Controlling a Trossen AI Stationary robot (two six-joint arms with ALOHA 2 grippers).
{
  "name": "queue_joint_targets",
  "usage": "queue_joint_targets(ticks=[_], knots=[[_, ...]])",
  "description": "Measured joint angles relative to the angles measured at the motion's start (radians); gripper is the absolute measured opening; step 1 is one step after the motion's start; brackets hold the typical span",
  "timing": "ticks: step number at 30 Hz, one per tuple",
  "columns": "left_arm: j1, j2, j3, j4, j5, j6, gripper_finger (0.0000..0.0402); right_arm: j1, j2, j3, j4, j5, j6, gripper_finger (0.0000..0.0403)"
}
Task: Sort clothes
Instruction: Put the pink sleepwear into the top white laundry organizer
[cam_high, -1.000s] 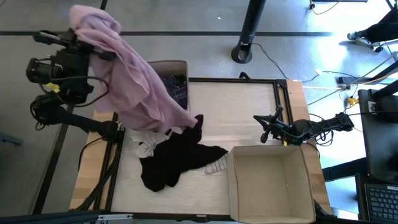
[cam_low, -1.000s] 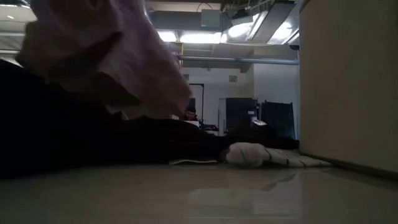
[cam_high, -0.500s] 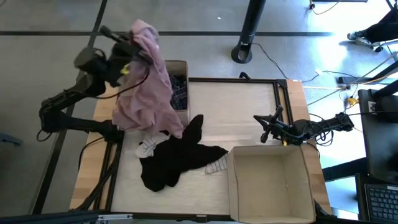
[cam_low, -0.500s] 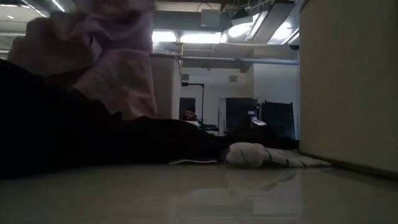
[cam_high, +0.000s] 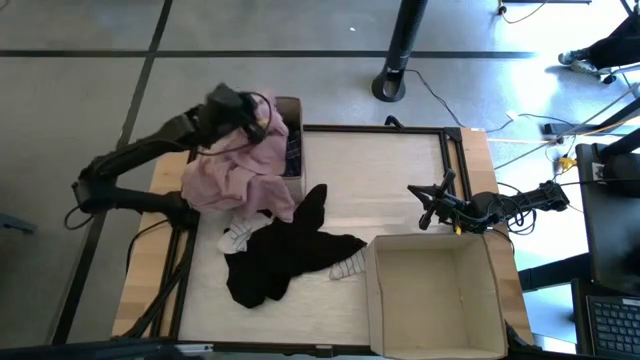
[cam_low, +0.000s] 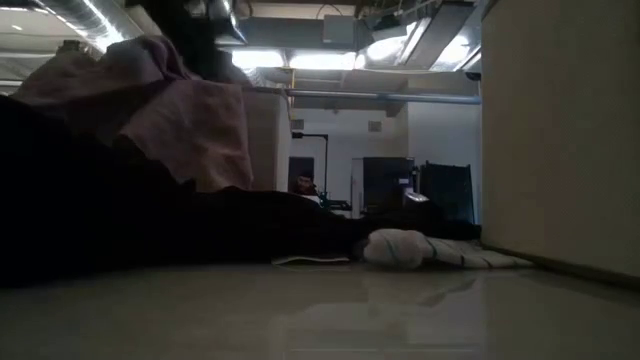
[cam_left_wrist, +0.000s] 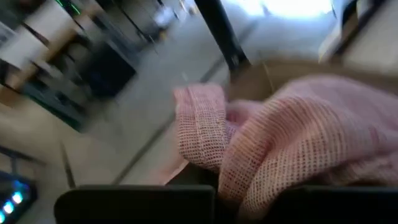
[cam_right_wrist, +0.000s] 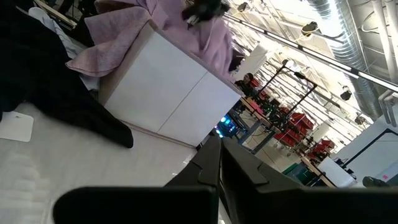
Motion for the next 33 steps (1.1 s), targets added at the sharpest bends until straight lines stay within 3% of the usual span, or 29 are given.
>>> queue_joint_targets(ticks=[5,11,17,22,25,29,33], knots=[[0.0,0.085,-0.079,0.018,0.002,-0.089,0.0038,0.0,0.0,0.0,0.0,0.0,0.0,0.0017],[-0.001,0.166,-0.075,-0.024,0.003,-0.109,0.0109,0.0,0.0,0.0,0.0,0.0,0.0,0.0017],[-0.038,0.126,0.095,-0.212,0.004,-0.137,0.0172,0.0,0.0,0.0,-0.001,0.0,0.0,0.0017],[-0.113,0.034,0.242,-0.327,0.012,-0.195,0.0191,0.0,0.0,0.0,-0.001,0.0,-0.001,0.0017],[-0.171,-0.035,0.262,-0.354,0.09,-0.23,0.019,0.0,0.0,0.0,-0.001,0.0,-0.001,0.0017],[-0.269,-0.09,0.245,-0.421,0.274,-0.254,0.0187,0.0,0.0,0.0,-0.001,0.0,-0.001,0.0017],[-0.401,-0.099,0.173,-0.451,0.335,-0.317,0.0188,0.0,0.0,0.0,-0.001,0.0,-0.001,0.0017]])
